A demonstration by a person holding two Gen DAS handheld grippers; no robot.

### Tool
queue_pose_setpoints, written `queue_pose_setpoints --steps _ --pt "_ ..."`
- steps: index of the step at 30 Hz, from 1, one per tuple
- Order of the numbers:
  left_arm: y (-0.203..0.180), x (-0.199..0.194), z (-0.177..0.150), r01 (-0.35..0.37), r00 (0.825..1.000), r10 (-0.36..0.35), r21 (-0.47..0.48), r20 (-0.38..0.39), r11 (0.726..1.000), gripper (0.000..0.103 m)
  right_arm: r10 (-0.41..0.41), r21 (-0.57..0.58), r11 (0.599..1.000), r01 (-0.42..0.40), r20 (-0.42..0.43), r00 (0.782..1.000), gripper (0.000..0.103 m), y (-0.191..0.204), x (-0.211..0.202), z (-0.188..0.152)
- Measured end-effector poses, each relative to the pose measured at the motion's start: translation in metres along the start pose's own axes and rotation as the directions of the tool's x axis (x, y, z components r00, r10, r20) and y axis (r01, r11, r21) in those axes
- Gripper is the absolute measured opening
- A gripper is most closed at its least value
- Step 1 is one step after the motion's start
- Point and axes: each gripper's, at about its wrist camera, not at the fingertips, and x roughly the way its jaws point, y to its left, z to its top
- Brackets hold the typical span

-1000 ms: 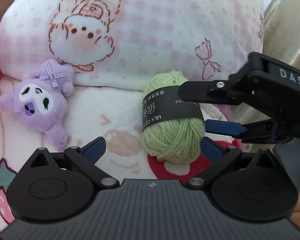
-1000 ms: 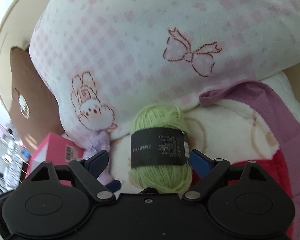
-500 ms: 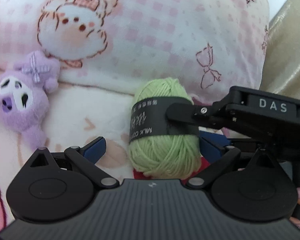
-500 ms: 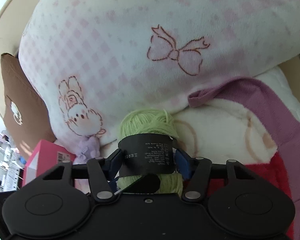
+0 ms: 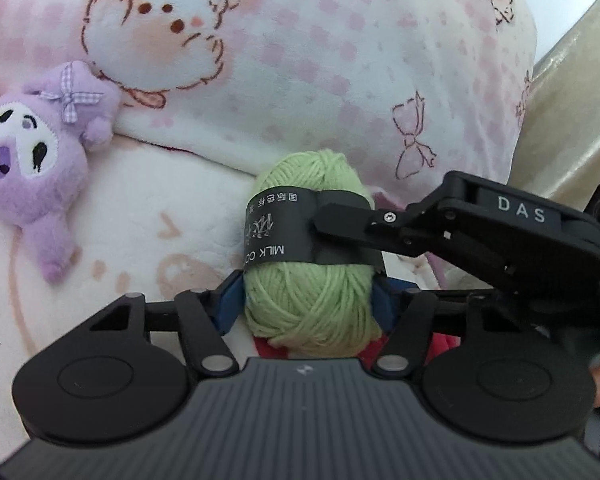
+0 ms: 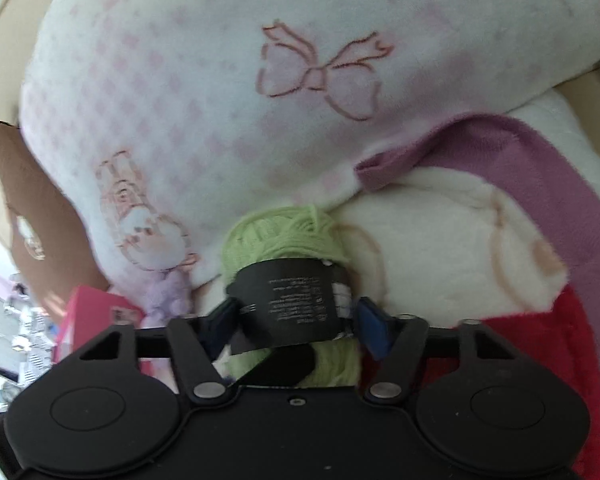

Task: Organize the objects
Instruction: 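Close the right tool on the green yarn ball's black label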

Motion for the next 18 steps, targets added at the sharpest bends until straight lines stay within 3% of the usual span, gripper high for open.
queue_pose_setpoints --steps 8,18 --pt "0.004 -0.007 -0.005 0.008 1.0 -0.008 -0.039 0.007 0.999 0.058 -0.03 -0.117 0.993 0.032 0.016 0.999 0.064 0.017 -0.003 -0.009" --pt "0.001 -0.024 -0.009 -0.005 1.0 0.005 -0.023 -0.011 1.0 0.054 -0.028 -0.139 0.99 0.029 0.01 1.0 0.064 0.023 -0.008 -0.019"
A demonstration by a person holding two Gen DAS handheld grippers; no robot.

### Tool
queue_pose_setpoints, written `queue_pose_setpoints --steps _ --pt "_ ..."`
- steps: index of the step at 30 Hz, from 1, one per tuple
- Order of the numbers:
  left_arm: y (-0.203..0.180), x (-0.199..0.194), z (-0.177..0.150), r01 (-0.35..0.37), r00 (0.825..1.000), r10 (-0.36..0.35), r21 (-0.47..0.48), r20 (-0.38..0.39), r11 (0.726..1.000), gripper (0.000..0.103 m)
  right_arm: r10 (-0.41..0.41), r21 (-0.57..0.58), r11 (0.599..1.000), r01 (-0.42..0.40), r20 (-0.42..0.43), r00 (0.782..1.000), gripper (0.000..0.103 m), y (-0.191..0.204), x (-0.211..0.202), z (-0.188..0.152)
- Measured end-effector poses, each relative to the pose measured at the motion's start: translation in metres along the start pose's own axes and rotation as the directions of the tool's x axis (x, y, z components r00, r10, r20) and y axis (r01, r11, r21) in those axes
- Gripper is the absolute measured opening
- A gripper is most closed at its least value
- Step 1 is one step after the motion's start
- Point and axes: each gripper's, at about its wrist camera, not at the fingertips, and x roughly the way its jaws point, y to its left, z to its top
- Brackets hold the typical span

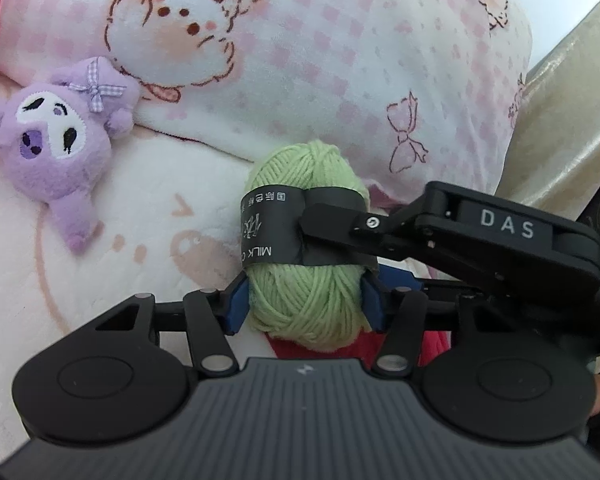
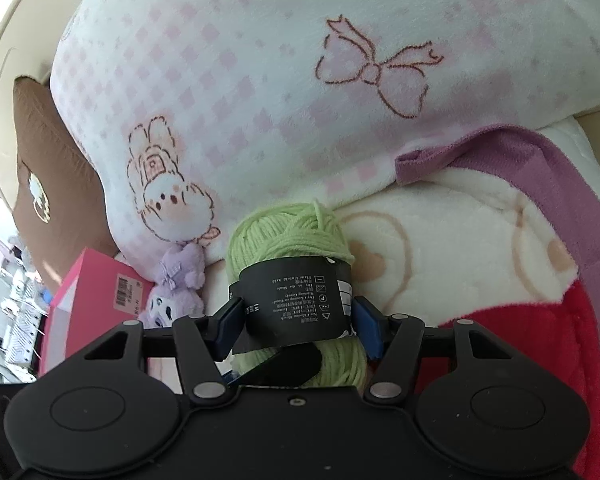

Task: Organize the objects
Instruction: 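Close the right tool on the green yarn ball's black label, then lift the yarn ball with the right tool toward the pink box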

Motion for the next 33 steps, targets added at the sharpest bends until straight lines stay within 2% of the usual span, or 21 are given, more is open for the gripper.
queue_pose_setpoints --steps 8,17,26,30,33 --pt "-0.005 -0.012 -0.006 -0.011 1.0 0.011 0.009 -0.01 1.0 0.053 0.011 -0.011 1.0 -0.011 -0.017 1.0 0.064 0.001 -0.011 -0.006" --pt "-0.009 -0.035 -0.024 -0.032 0.999 0.033 0.034 -0.038 0.999 0.053 0.001 -0.041 0.999 -0.004 -0.089 0.996 0.065 0.014 -0.021 -0.021" --pt "-0.007 -0.062 -0.034 -0.06 0.996 0.061 0.015 -0.072 0.998 0.053 0.014 -0.065 0.998 -0.025 -0.155 0.988 0.067 0.029 -0.026 -0.036" --pt "-0.007 -0.075 -0.038 -0.098 0.988 0.101 0.029 -0.12 0.995 0.053 0.03 -0.081 0.996 -0.047 -0.2 0.979 0.067 0.038 -0.024 -0.047" --pt "-0.007 -0.088 -0.039 -0.113 0.986 0.117 0.043 -0.119 0.993 0.053 0.054 -0.074 0.995 -0.072 -0.223 0.973 0.068 0.044 -0.026 -0.056"
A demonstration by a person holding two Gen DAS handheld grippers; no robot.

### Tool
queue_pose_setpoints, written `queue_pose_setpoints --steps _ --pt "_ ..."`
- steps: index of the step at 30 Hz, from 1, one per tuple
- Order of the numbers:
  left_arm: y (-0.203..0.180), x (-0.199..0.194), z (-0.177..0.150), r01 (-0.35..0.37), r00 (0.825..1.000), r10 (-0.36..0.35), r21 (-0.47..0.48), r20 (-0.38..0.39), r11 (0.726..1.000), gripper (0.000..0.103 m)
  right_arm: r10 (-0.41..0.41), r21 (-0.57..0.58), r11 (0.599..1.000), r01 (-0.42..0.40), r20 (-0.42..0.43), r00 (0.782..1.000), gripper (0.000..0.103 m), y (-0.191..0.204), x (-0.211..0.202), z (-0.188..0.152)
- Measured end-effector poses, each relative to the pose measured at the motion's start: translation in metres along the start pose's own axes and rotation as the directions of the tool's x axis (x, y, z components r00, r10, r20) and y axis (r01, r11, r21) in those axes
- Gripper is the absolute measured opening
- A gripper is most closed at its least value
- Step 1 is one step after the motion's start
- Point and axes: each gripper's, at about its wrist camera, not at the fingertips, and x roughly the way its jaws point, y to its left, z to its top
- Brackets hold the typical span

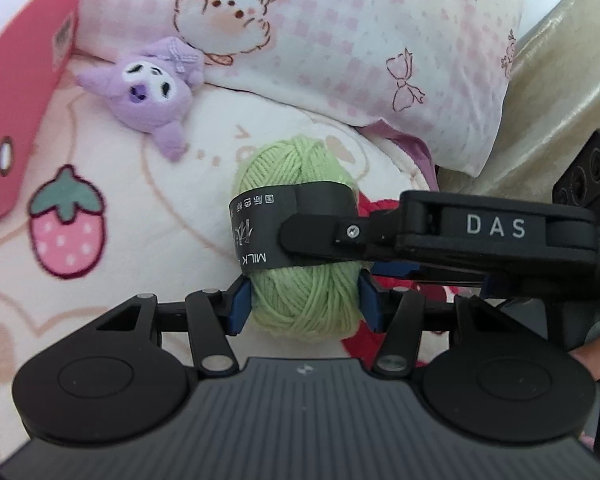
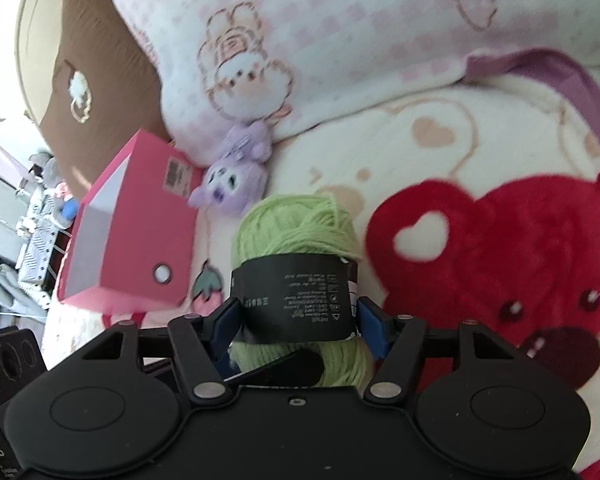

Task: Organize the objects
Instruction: 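Lift the yarn ball with the right tool toward the pink box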

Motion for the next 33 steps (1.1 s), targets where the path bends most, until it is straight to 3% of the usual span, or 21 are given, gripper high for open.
queue_pose_setpoints --steps 9,22,33 --pt "0.012 -0.022 -0.007 -0.013 1.0 0.012 -0.039 -0.021 0.999 0.053 -0.023 -0.094 0.995 0.021 -0.023 0.999 0.07 0.03 0.003 -0.018" --pt "0.015 -0.058 -0.022 -0.052 0.996 0.049 -0.035 -0.076 0.998 0.054 -0.031 -0.101 0.995 0.022 -0.081 0.996 0.072 0.061 -0.001 -0.044" --pt "0.004 -0.132 -0.03 -0.05 0.994 0.057 0.072 -0.098 0.996 0.054 0.098 -0.085 0.989 -0.118 -0.21 0.973 0.073 0.096 -0.031 -0.057"
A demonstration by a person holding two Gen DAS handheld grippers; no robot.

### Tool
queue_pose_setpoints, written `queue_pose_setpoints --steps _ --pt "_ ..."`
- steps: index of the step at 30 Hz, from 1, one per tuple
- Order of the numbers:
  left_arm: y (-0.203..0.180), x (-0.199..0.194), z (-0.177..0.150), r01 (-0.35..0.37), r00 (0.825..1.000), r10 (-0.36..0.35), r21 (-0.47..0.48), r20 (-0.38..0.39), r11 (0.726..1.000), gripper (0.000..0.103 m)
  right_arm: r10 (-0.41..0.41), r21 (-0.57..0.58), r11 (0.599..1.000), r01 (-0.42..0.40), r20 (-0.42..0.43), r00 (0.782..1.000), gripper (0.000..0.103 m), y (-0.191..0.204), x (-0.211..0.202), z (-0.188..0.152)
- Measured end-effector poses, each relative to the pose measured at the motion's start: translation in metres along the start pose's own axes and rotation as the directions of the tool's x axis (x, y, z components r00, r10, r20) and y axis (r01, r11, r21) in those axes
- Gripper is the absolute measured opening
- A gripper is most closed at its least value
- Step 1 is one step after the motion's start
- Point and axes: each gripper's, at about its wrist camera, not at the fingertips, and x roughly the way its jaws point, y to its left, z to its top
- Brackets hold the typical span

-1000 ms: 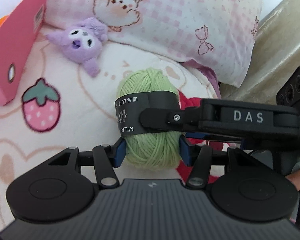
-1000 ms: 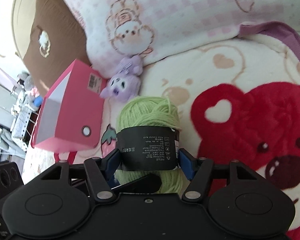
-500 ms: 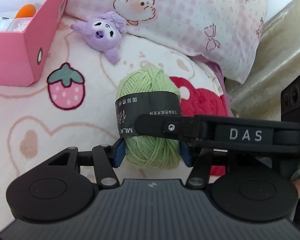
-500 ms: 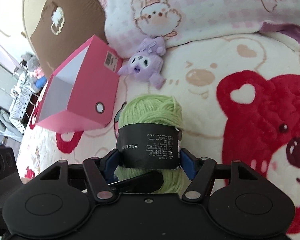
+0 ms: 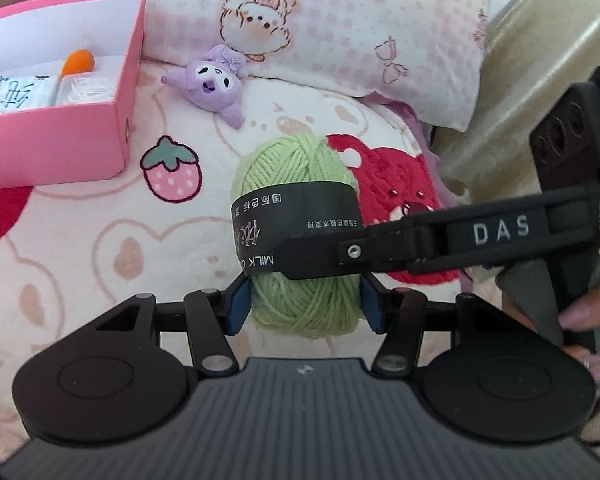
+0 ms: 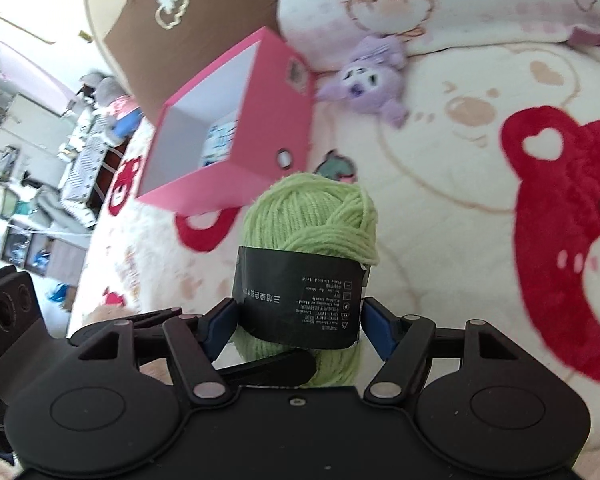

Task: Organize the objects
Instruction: 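Lift the yarn ball with the right tool toward the pink box, then carry the yarn ball with the right tool over the pink box and lower it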

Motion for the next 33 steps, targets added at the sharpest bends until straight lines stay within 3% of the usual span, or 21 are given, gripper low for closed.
queue_pose_setpoints --steps 12,27,33 --pt "0.015 -0.043 -0.004 -0.037 0.998 0.036 -0.013 -0.047 0.999 0.055 0.049 0.03 0.998 -0.046 -0.089 0.995 0.073 0.038 0.009 -0.004" --pt "0.049 -0.096 0.011 -0.095 0.994 0.097 -0.035 0.056 0.995 0.055 0.067 -0.056 0.996 -0.072 -0.081 0.994 0.074 0.106 0.024 0.024" --pt "0.062 -0.112 0.012 -0.1 0.99 0.104 -0.048 0.093 0.994 0.055 0.039 -0.114 0.992 -0.047 -0.071 0.997 0.074 0.135 0.026 0.029"
